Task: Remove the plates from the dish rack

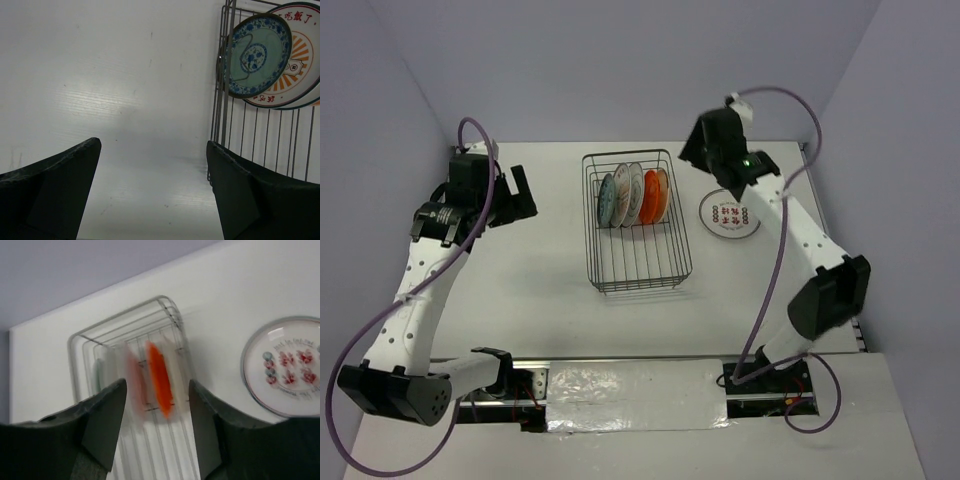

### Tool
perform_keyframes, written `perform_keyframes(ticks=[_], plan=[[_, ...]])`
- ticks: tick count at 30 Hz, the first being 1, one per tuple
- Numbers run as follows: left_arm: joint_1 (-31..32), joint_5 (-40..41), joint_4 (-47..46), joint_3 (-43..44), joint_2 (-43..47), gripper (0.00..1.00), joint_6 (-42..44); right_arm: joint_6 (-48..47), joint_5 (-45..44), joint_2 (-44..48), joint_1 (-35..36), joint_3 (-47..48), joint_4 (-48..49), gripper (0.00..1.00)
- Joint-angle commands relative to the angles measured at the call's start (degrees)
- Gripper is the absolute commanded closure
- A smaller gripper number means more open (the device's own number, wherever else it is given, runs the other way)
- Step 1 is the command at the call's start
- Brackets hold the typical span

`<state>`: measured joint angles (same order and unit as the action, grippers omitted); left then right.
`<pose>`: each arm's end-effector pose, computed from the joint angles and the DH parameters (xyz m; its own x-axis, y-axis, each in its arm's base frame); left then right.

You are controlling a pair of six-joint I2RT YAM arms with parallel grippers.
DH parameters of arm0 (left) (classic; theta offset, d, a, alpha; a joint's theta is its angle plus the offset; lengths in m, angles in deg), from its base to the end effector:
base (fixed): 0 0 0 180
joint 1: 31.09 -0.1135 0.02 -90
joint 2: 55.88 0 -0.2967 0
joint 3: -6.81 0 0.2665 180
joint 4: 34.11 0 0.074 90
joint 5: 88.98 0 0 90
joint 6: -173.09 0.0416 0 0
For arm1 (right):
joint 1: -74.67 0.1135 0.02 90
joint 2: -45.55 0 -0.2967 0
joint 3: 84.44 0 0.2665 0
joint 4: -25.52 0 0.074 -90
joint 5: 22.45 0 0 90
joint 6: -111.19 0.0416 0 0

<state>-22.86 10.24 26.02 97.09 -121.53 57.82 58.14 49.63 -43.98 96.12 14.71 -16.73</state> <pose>0.2321 -0.0268 0.4281 -0.5249 -0.3498 -0.7759 -0.2343 0.9358 -0.2634 0.3546 0.1256 0.3935 -0.4653 0.4317 -0.7728 0.2164 0.9020 0.3737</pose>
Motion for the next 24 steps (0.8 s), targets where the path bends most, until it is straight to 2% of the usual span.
perform_keyframes(ticks=[1, 2, 6, 7, 10, 18, 24], plan=[[0.38, 4.14, 0.78, 2.88, -1.24, 0.01, -2.76, -12.92, -0.1, -11.59, 5.94, 23.96, -12.23, 0.41], [0.38, 4.58, 1.4, 2.79, -1.06, 0.01, -2.67, -14.26, -0.11, -17.8, 7.1, 29.02, -14.69, 0.44], [0.38, 4.06, 2.46, 1.22, -0.89, 0.0, -1.36, -16.82, -1.95, -31.64, 10.18, 52.83, -28.56, 0.51], [0.38, 3.54, 2.72, 0.86, -0.89, 0.01, -1.18, -17.17, -1.69, -33.06, 10.45, 53.94, -29.29, 0.52], [0.38, 1.69, 3.42, -0.89, -2.02, 0.0, -0.13, -18.58, -1.6, -33.16, 12.21, 49.83, -26.06, 0.56], [0.38, 2.39, 3.61, -5.02, -1.33, 0.01, 1.2, -19.11, -1.35, -33.86, 12.47, 42.28, -24.47, 0.58], [0.38, 2.65, 3.6, -7.66, -0.89, 0.01, 1.72, -17.88, 1.74, -34.48, 12.74, 38.48, -22.1, 0.67]])
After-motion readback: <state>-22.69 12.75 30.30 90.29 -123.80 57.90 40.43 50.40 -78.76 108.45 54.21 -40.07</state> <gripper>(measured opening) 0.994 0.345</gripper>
